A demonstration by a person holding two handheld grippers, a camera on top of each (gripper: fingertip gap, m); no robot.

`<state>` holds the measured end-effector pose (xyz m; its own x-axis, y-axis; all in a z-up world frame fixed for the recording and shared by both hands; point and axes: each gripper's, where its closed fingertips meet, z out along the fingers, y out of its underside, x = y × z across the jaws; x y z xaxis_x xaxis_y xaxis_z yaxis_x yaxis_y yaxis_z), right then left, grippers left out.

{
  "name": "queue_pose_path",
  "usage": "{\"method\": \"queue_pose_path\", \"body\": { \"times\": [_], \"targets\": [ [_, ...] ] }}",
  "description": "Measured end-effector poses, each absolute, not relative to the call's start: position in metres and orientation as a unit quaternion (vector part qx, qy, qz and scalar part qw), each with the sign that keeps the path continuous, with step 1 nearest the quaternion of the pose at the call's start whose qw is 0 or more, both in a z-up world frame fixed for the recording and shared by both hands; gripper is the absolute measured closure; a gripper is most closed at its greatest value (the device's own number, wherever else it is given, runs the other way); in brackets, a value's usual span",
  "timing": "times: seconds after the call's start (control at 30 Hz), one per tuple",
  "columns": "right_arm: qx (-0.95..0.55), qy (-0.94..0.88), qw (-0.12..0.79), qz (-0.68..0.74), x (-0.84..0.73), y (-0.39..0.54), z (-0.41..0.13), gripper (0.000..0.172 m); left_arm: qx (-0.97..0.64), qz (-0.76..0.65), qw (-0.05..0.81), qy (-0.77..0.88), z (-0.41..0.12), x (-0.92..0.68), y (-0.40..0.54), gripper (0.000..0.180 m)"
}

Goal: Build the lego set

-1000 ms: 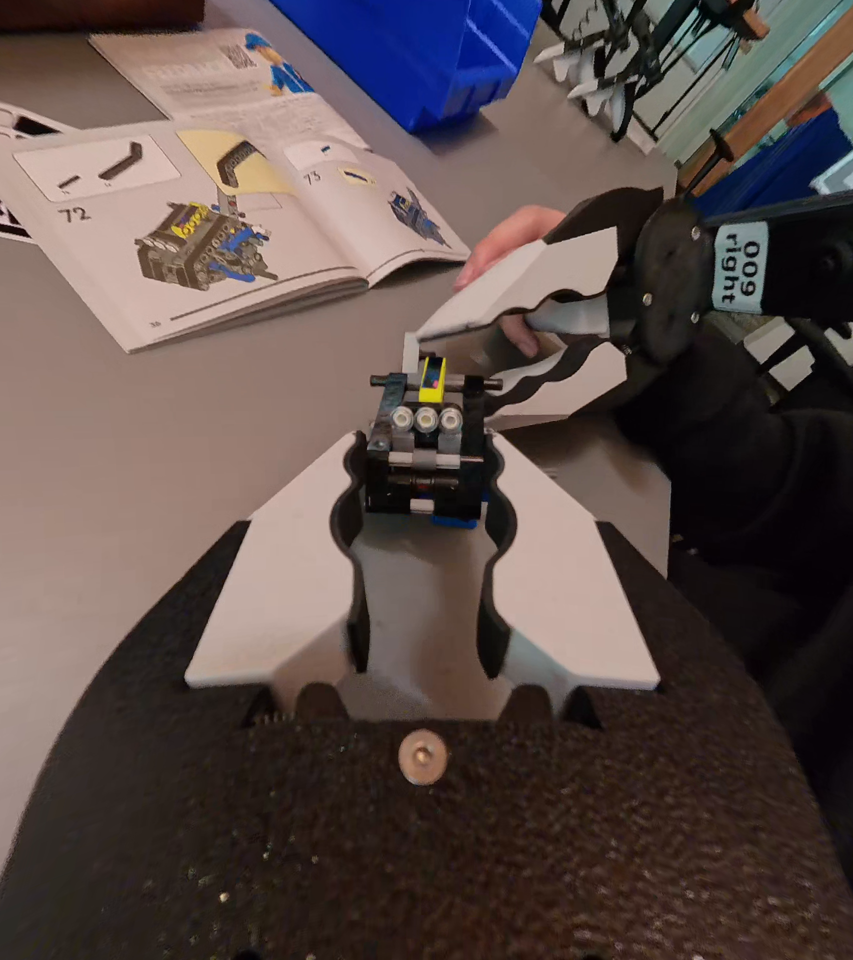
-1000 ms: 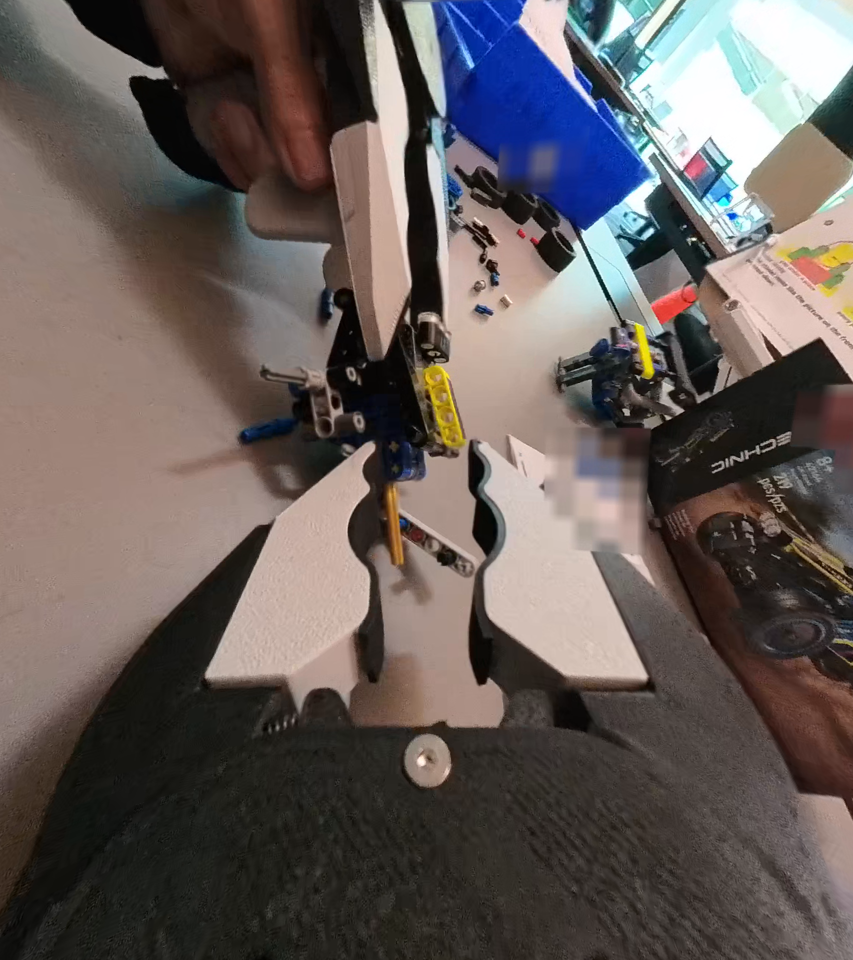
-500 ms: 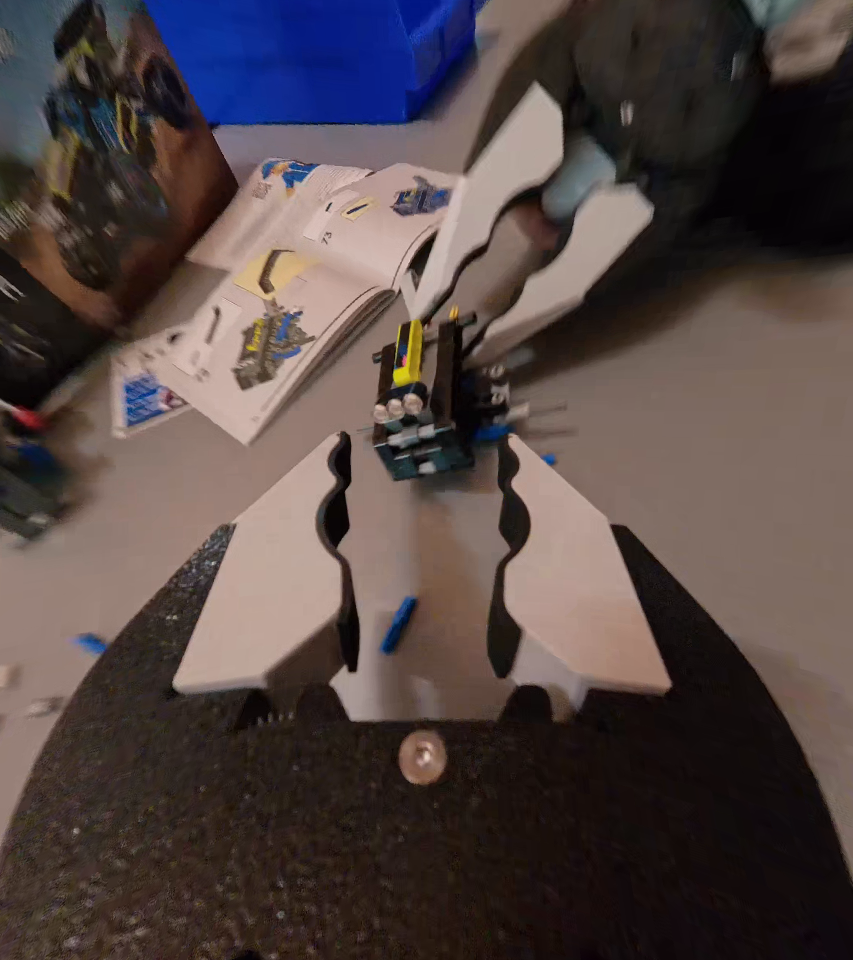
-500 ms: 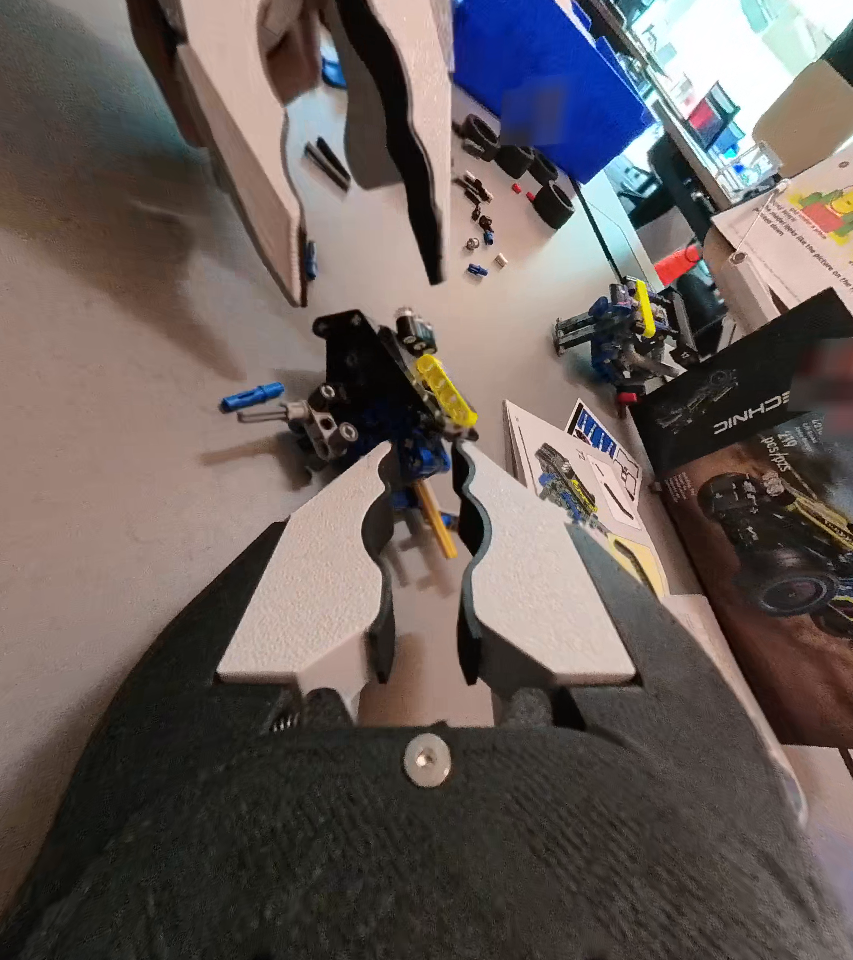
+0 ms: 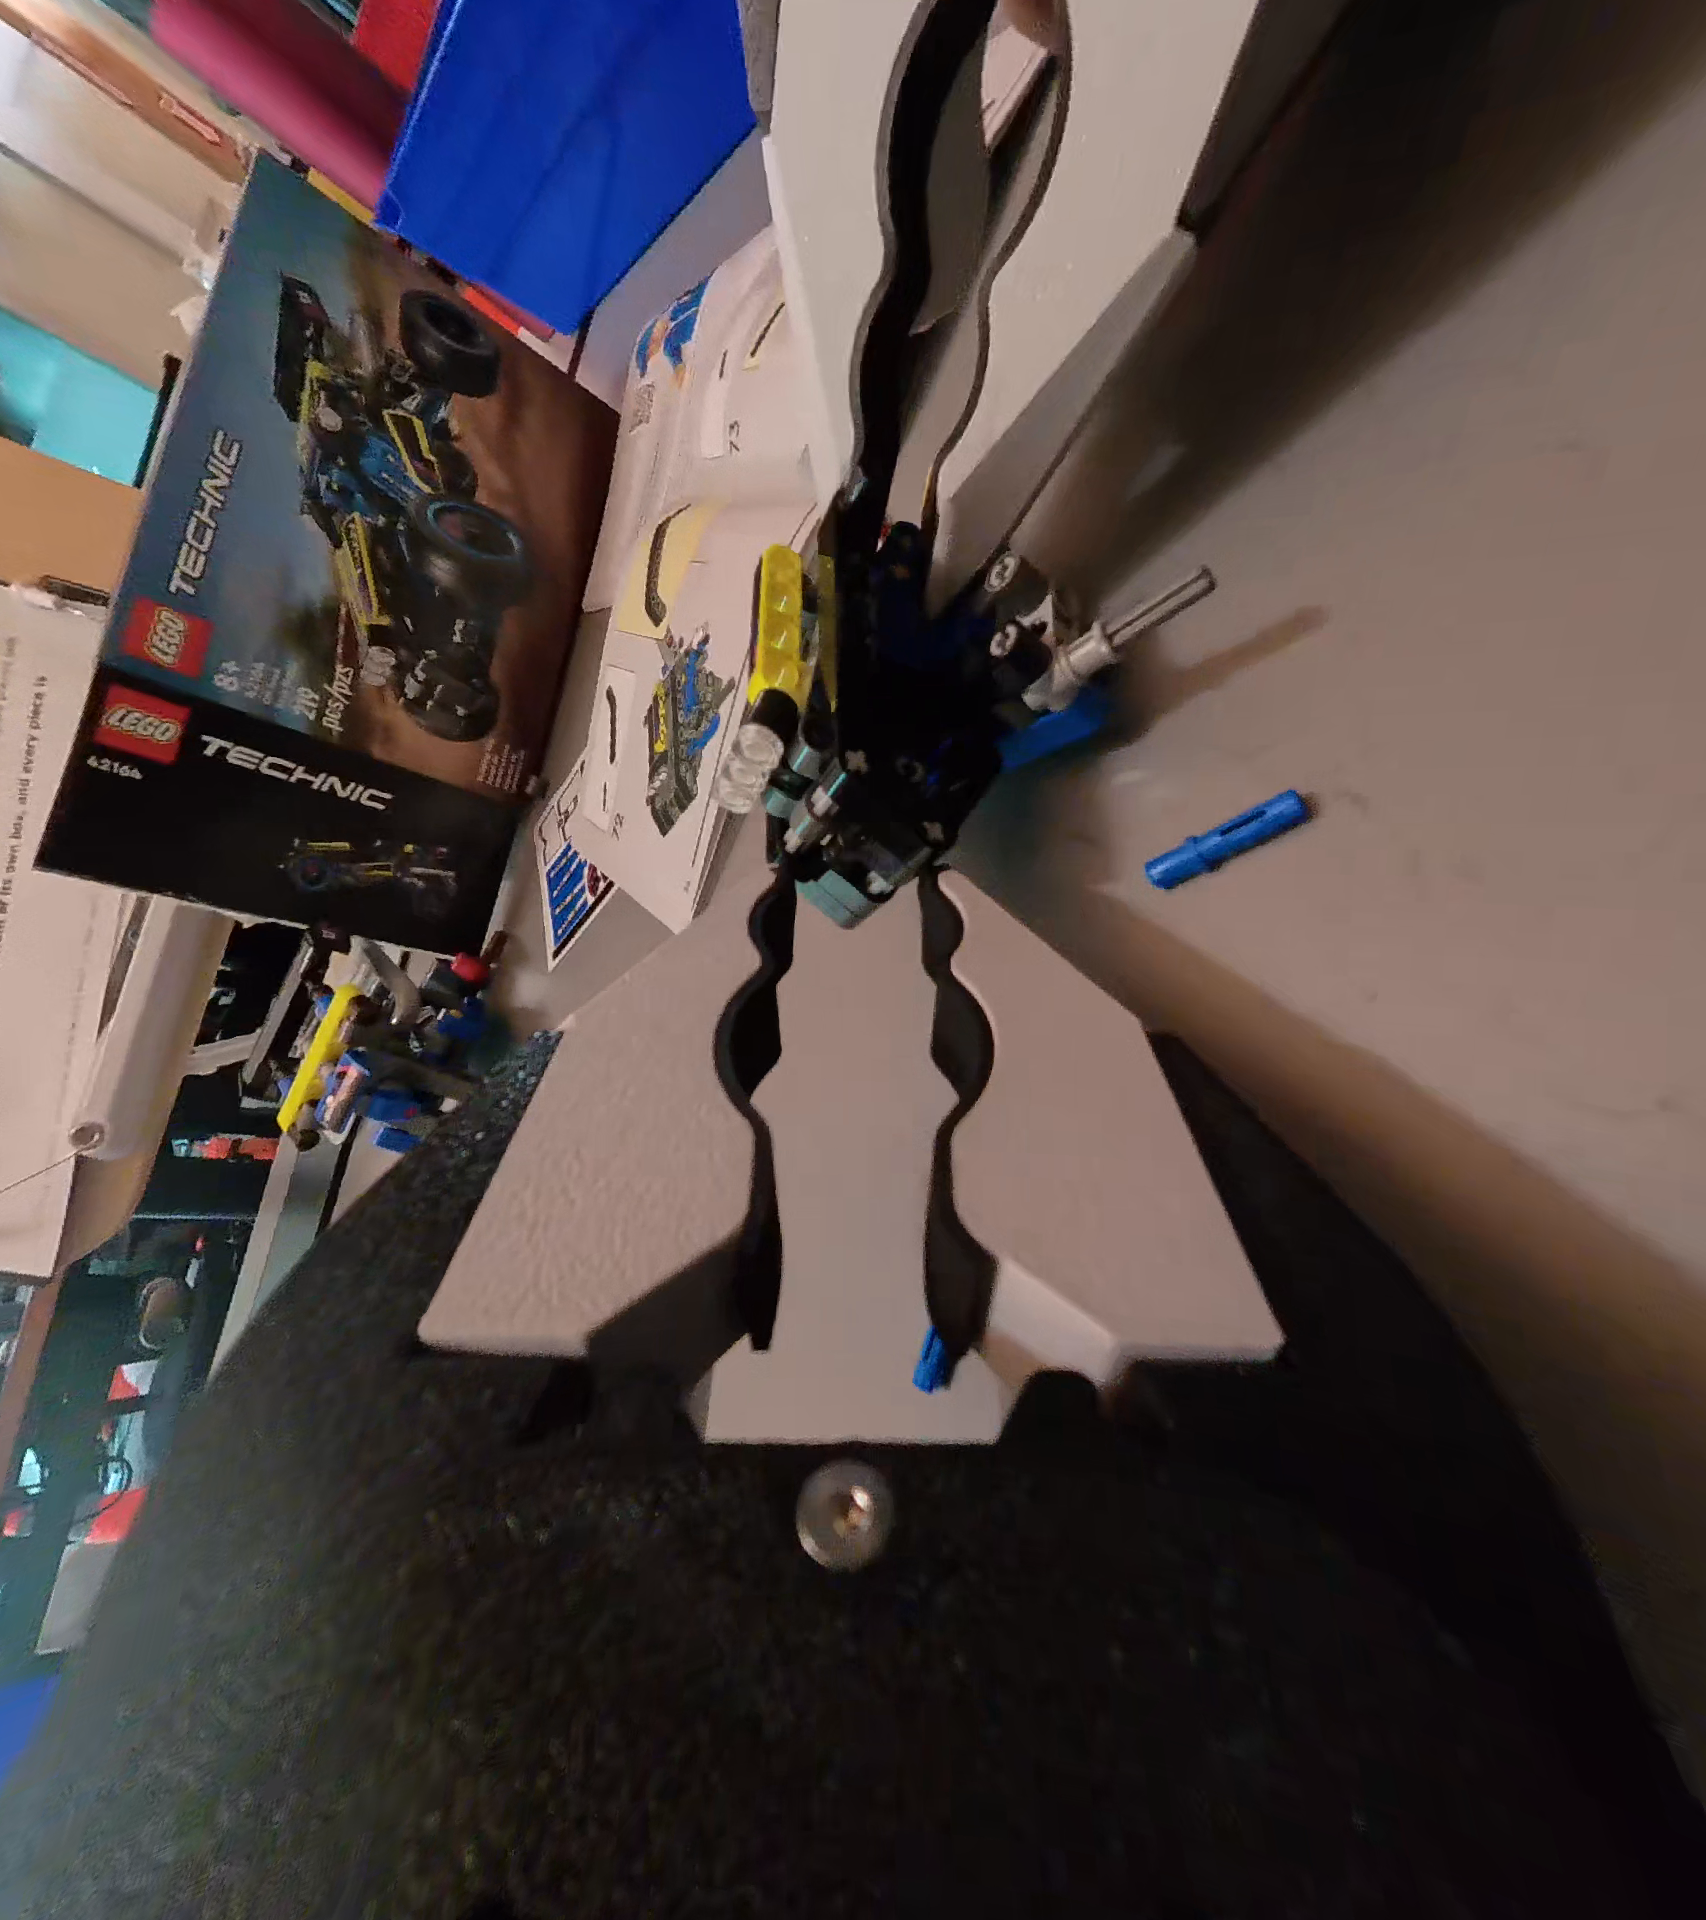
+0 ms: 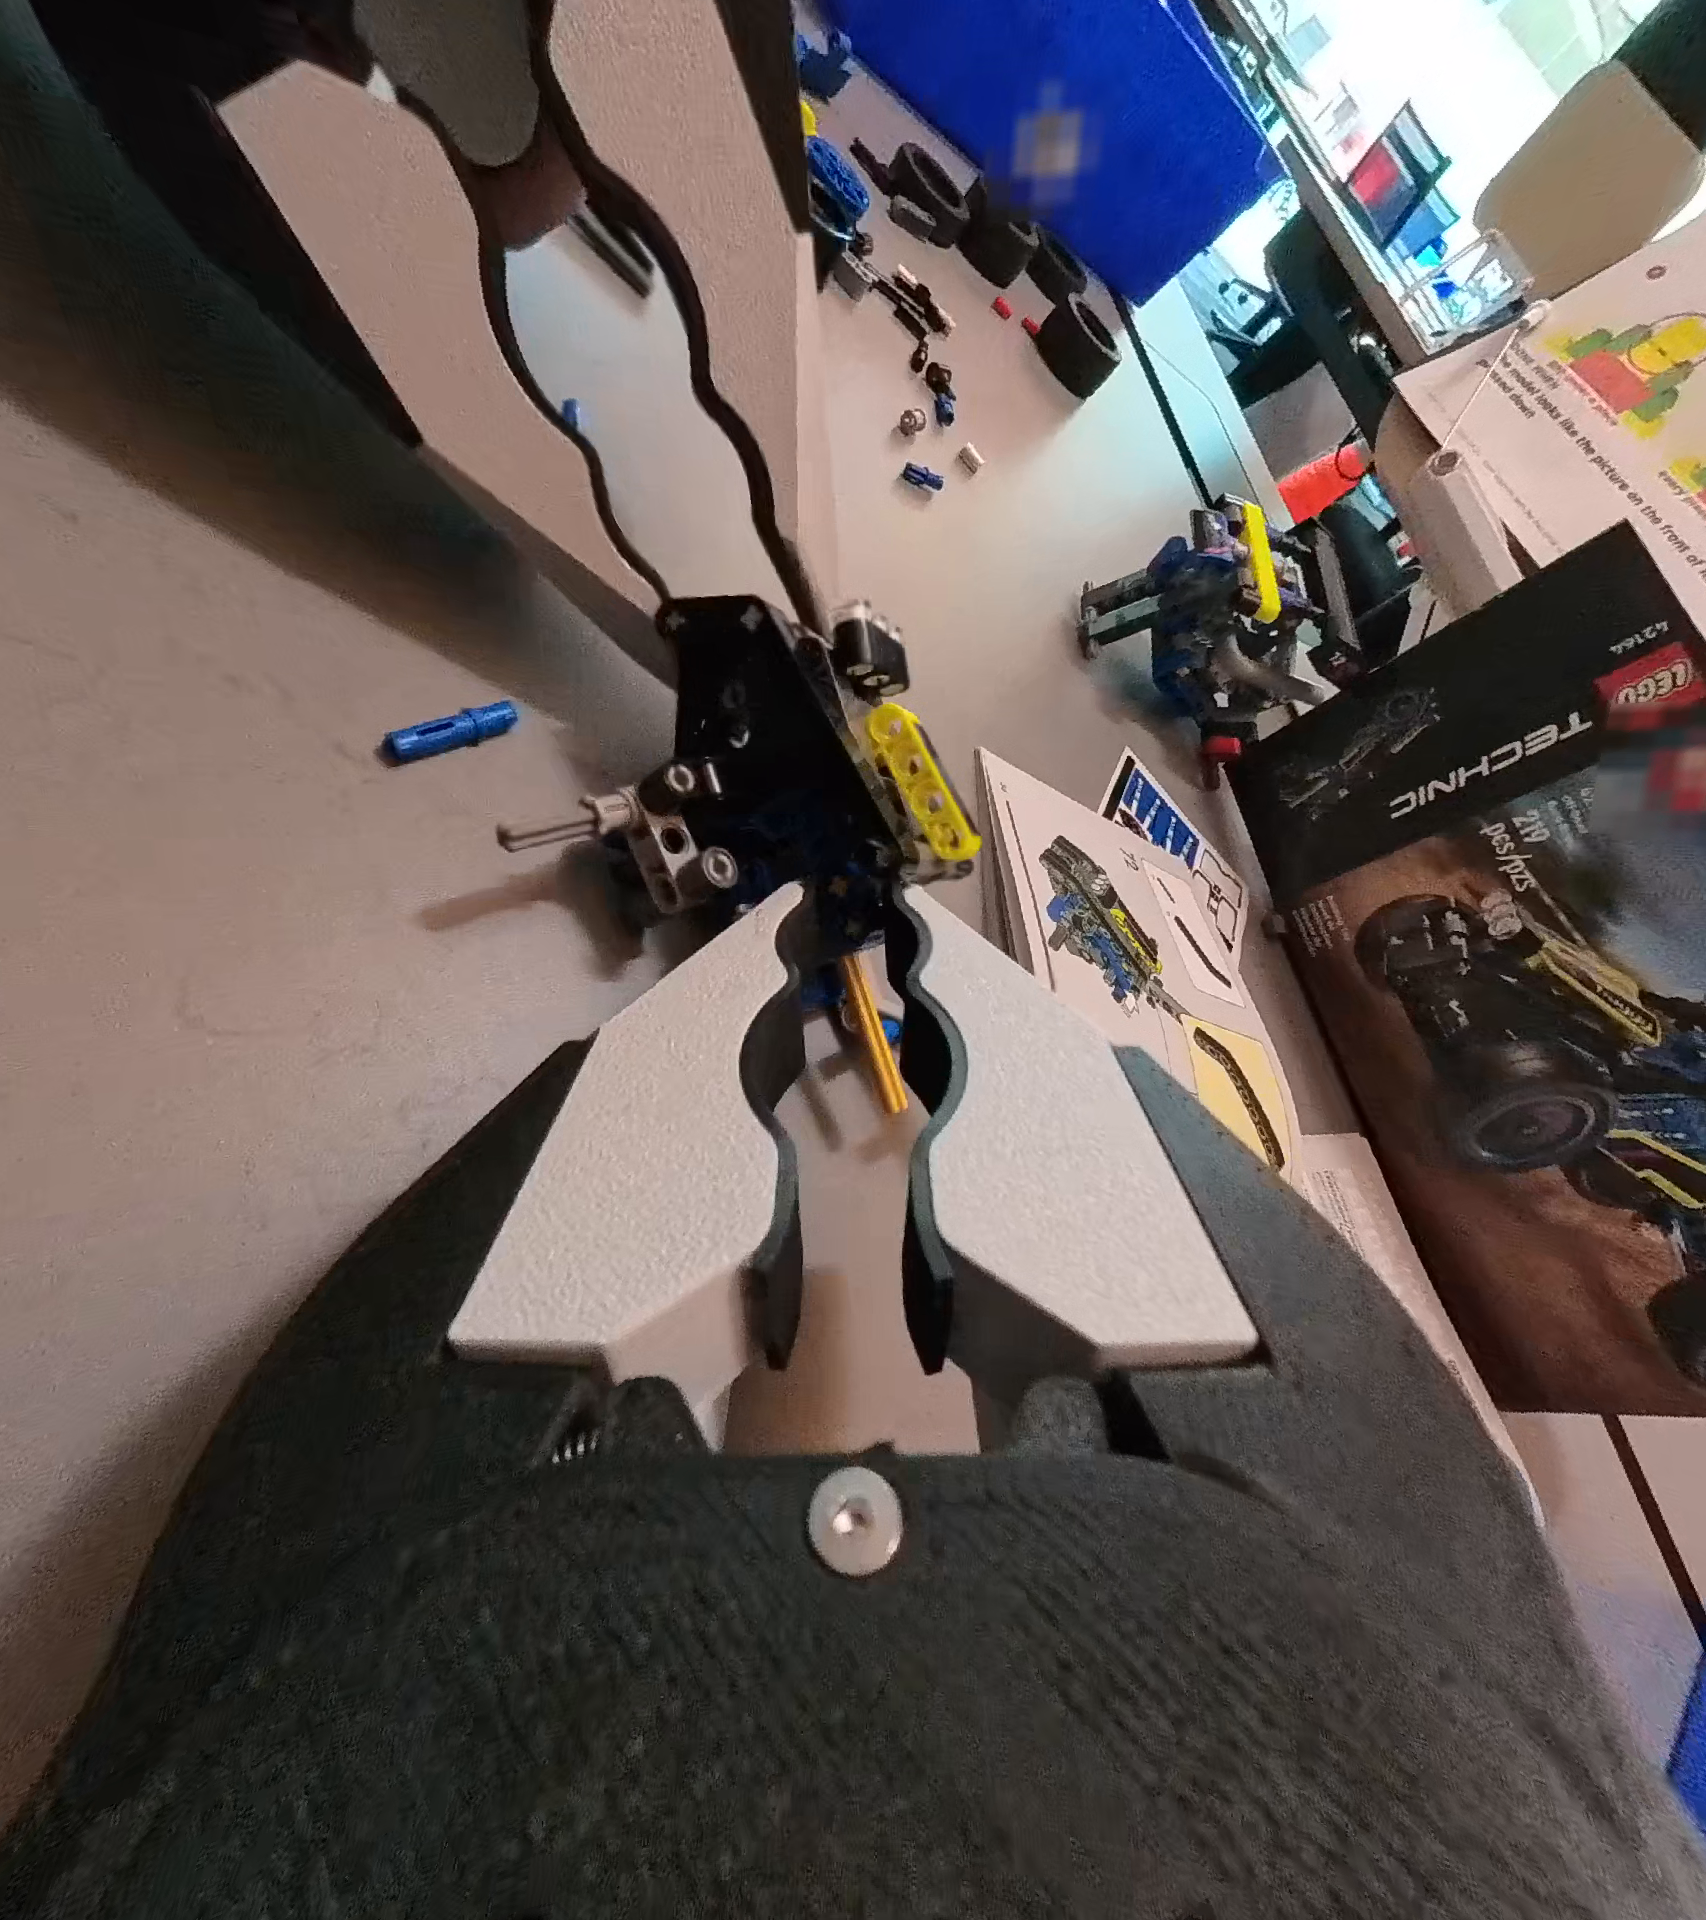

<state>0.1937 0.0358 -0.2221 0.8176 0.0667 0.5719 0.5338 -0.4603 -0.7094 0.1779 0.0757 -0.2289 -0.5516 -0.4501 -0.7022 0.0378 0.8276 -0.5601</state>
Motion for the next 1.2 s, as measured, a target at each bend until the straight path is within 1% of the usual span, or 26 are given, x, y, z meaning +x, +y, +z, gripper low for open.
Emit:
{"method": "queue_pose_path", "body": {
  "times": [0.1, 0.2, 0.3, 0.43, 0.5, 0.63, 0.7, 0.77, 0.8, 0.87, 0.97, 1.0, 1.07, 1.2],
  "targets": [
    [-0.822, -0.18, 0.483, -0.242, 0.193, 0.037, -0.221, 0.164, -0.144, -0.264, 0.45, 0.841, -0.231, 0.18, 0.079, 0.167],
    [-0.82, -0.177, 0.486, -0.246, 0.193, 0.037, -0.219, 0.165, -0.176, -0.289, 0.425, 0.839, -0.229, 0.18, 0.079, 0.169],
    [-0.818, -0.181, 0.488, -0.246, 0.191, 0.038, -0.22, 0.164, -0.195, -0.299, 0.382, 0.853, -0.238, 0.178, 0.08, 0.165],
    [-0.816, -0.192, 0.485, -0.248, 0.188, 0.038, -0.221, 0.164, -0.192, -0.303, 0.364, 0.86, -0.24, 0.176, 0.081, 0.161],
    [-0.815, -0.197, 0.483, -0.253, 0.187, 0.039, -0.222, 0.163, -0.186, -0.304, 0.337, 0.871, -0.24, 0.169, 0.081, 0.154],
    [-0.813, -0.198, 0.481, -0.26, 0.188, 0.039, -0.222, 0.163, -0.205, -0.341, 0.293, 0.869, -0.217, 0.161, 0.082, 0.153],
    [-0.815, -0.194, 0.484, -0.254, 0.189, 0.038, -0.222, 0.163, -0.199, -0.321, 0.276, 0.884, -0.215, 0.161, 0.079, 0.153],
    [-0.816, -0.2, 0.482, -0.248, 0.187, 0.038, -0.224, 0.162, -0.17, -0.268, 0.248, 0.915, -0.22, 0.154, 0.081, 0.151],
    [-0.815, -0.202, 0.481, -0.252, 0.187, 0.038, -0.224, 0.162, -0.163, -0.242, 0.222, 0.931, -0.221, 0.147, 0.086, 0.157],
    [-0.814, -0.204, 0.479, -0.257, 0.186, 0.038, -0.224, 0.162, -0.179, -0.233, 0.204, 0.934, -0.21, 0.147, 0.094, 0.157],
    [-0.815, -0.205, 0.48, -0.252, 0.186, 0.039, -0.225, 0.162, -0.21, -0.312, 0.198, 0.905, -0.183, 0.162, 0.073, 0.158],
    [-0.815, -0.206, 0.48, -0.251, 0.185, 0.039, -0.225, 0.162, -0.219, -0.323, 0.186, 0.902, -0.182, 0.167, 0.066, 0.159],
    [-0.814, -0.21, 0.48, -0.25, 0.184, 0.039, -0.225, 0.162, -0.226, -0.301, 0.163, 0.912, -0.194, 0.177, 0.06, 0.16],
    [-0.814, -0.212, 0.479, -0.253, 0.183, 0.039, -0.225, 0.162, -0.217, -0.261, 0.122, 0.933, -0.209, 0.184, 0.052, 0.17]
  ]
}}
